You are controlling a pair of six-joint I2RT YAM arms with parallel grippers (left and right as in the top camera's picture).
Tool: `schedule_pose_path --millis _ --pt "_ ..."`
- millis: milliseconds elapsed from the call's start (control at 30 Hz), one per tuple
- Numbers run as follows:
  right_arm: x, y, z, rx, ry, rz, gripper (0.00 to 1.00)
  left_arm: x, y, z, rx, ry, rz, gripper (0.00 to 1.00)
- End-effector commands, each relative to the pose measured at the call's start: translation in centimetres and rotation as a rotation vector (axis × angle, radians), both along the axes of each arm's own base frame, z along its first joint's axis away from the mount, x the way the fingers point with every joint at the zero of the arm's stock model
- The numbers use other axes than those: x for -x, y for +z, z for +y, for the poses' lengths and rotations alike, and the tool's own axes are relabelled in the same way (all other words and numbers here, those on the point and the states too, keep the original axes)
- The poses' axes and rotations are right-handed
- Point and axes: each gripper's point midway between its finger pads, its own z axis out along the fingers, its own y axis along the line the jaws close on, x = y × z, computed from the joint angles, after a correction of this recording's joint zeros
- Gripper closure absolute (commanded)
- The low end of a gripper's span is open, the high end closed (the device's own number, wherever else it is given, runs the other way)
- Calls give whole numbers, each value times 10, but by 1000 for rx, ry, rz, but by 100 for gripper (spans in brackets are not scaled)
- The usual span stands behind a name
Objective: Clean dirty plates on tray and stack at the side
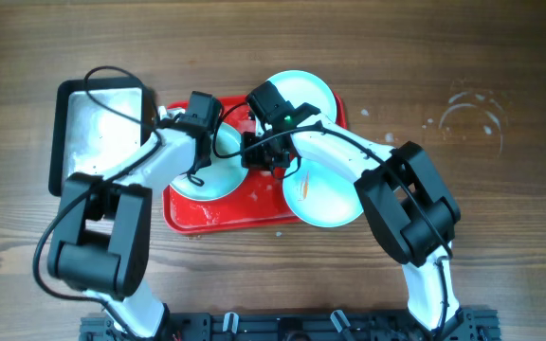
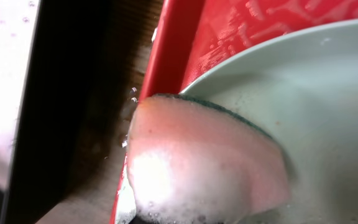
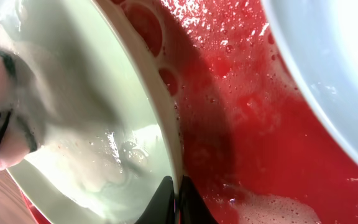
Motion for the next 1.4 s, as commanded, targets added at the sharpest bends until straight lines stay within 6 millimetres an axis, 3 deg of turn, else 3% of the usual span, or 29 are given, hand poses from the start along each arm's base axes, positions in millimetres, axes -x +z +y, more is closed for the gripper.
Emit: schedule_pose_path --millis 0,267,433,533,600,667,767,800,867,900,933,1000,1200,1267,1367 --pt "-1 -13 -15 55 -6 12 96 71 -77 -47 367 -51 302 96" --pt "-1 -13 -15 55 -6 13 96 86 -66 -105 709 -148 380 96" --pt "-1 -13 -15 55 -6 13 96 98 -46 -134 946 -198 434 96" --pt "-1 -13 -14 51 -5 15 96 94 -45 -122 961 -146 423 96" --pt "-1 -13 -14 49 -3 17 96 79 -38 -108 973 -103 371 96" --pt "0 -13 -13 44 -4 19 96 58 -19 -90 978 -75 279 96" --pt "-4 -7 -8 8 1 15 96 25 33 -57 917 -76 80 96" --pt "-7 -3 -9 2 -4 6 96 14 65 -46 883 -95 -27 96" --pt "-13 3 -10 -9 -12 -11 96 7 107 -37 864 -127 -160 96" --pt "-18 12 -13 -12 -13 -40 96 9 127 -31 845 -130 -220 96" --pt "-28 36 -22 21 -29 -125 96 17 141 -12 766 -69 -263 96" --pt "-33 59 -36 77 -43 -198 96 27 138 2 694 6 -245 96" --pt "-56 149 -111 383 -118 -549 96 47 123 23 585 127 -166 96" --pt "-68 181 -141 563 -122 -706 96 51 118 26 574 169 -145 96" --pt "-76 204 -172 819 -159 -830 96 57 109 26 579 199 -95 96"
